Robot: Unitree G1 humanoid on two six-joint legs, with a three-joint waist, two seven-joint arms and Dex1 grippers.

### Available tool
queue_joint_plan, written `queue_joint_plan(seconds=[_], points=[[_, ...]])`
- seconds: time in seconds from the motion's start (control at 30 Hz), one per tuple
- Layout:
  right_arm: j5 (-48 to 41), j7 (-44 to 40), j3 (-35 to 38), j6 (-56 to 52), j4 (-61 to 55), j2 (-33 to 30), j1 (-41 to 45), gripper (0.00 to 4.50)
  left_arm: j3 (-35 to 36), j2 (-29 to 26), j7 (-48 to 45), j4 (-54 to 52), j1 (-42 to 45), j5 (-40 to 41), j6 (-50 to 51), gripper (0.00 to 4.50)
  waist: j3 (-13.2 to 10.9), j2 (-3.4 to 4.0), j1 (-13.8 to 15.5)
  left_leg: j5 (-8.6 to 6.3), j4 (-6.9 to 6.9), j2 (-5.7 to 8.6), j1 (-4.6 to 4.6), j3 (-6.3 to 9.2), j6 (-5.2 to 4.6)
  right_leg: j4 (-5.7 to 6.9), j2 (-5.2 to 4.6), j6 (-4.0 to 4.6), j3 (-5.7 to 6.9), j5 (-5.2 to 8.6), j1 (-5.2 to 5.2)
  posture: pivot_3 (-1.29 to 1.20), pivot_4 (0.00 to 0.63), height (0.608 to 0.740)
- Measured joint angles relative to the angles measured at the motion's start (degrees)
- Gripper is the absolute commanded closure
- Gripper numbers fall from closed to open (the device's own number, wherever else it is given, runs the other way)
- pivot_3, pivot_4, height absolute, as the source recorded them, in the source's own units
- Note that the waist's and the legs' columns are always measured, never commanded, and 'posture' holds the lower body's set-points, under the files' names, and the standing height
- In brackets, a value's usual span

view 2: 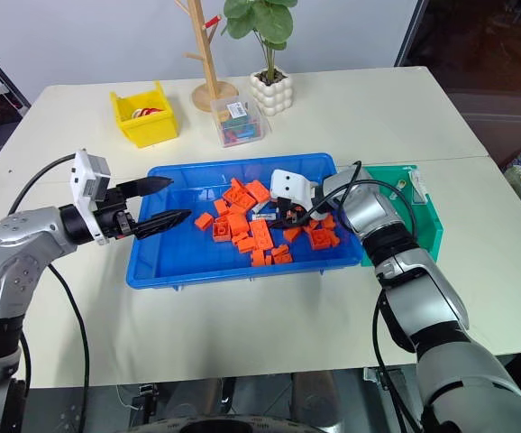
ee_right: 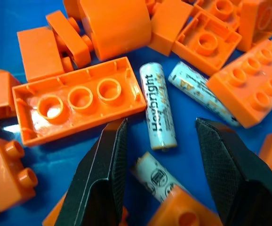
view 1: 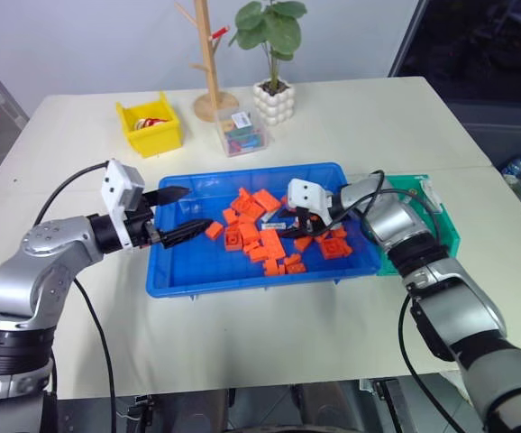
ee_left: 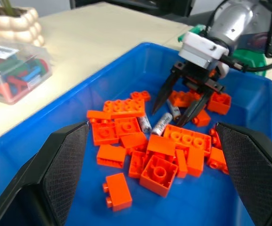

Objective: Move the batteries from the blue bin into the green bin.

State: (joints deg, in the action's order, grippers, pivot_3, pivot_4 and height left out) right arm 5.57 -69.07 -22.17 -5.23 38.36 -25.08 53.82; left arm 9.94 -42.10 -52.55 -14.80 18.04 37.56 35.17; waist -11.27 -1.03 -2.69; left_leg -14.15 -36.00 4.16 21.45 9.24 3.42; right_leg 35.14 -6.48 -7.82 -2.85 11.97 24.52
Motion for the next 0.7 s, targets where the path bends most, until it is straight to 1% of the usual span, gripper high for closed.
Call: queue_joint_plan(seconds=[0.03, 0.07, 0.1, 0.13, 0.17, 0.53, 0.7], points=[[0.0, 0.0, 0.0, 0.2, 0.4, 0.3, 0.2, 3.03, 0.0, -0.6, -0.4, -0.5, -0.2, 0.2, 0.4, 0.0, 0.0, 0.0, 0.0, 0.0, 0.0, 0.0, 0.0, 0.0, 0.0, 0.0, 0.0, 0.0, 0.0, 0.0, 0.0, 0.0, 0.15, 0.74], [0.0, -0.1, 0.0, 0.5, 0.7, 0.4, 0.2, 3.49, 0.0, -1.0, -0.7, -0.9, -0.5, 0.4, 0.6, 0.0, 0.0, 0.0, 0.0, 0.0, 0.01, 0.0, 0.0, 0.0, 0.0, 0.0, 0.0, 0.0, 0.0, 0.0, 0.0, 0.0, 0.15, 0.74], [0.0, -0.2, 0.0, 0.6, 0.9, 0.7, 0.2, 3.84, 0.0, -1.7, -1.3, -1.4, -1.0, 0.5, 0.8, 0.0, 0.0, 0.0, 0.0, 0.0, 0.02, 0.0, 0.0, 0.0, 0.0, 0.0, 0.0, 0.0, 0.0, 0.0, 0.0, 0.0, 0.15, 0.74], [0.0, -0.4, 0.1, 0.6, 0.9, 0.8, 0.2, 4.36, 0.0, -2.2, -1.7, -1.5, -1.6, 0.6, 1.0, 0.0, 0.0, 0.0, 0.0, 0.0, 0.02, 0.0, -0.01, 0.0, 0.0, 0.0, 0.0, 0.0, 0.0, 0.0, 0.0, 0.0, 0.15, 0.74], [0.0, -0.5, 0.1, 0.6, 1.1, 0.9, 0.4, 4.43, 0.0, -2.5, -2.2, -1.6, -2.0, 0.6, 1.1, 0.0, 0.0, 0.0, 0.0, 0.0, 0.02, 0.0, -0.01, 0.0, 0.0, 0.0, 0.01, 0.0, 0.0, 0.0, 0.0, 0.0, 0.15, 0.74], [-0.2, 0.0, 1.1, -0.7, 1.2, 0.6, 1.0, 4.44, -0.1, -3.5, -4.4, -1.9, -3.0, 0.6, 1.8, 0.0, 0.0, 0.01, 0.1, 0.0, 0.0, 0.0, 0.0, 0.01, 0.0, 0.01, 0.01, 0.0, 0.0, 0.0, 0.0, 0.0, 0.15, 0.74], [-1.5, 0.1, 5.4, -4.3, -2.6, -3.7, 4.6, 4.44, -0.4, -2.6, -4.9, -2.0, -1.9, 0.9, 1.9, 0.0, 0.0, 0.03, 0.1, 0.0, 0.01, 0.0, 0.04, 0.01, 0.0, 0.0, 0.01, 0.0, 0.0, 0.0, 0.04, 0.0, 0.15, 0.74]])
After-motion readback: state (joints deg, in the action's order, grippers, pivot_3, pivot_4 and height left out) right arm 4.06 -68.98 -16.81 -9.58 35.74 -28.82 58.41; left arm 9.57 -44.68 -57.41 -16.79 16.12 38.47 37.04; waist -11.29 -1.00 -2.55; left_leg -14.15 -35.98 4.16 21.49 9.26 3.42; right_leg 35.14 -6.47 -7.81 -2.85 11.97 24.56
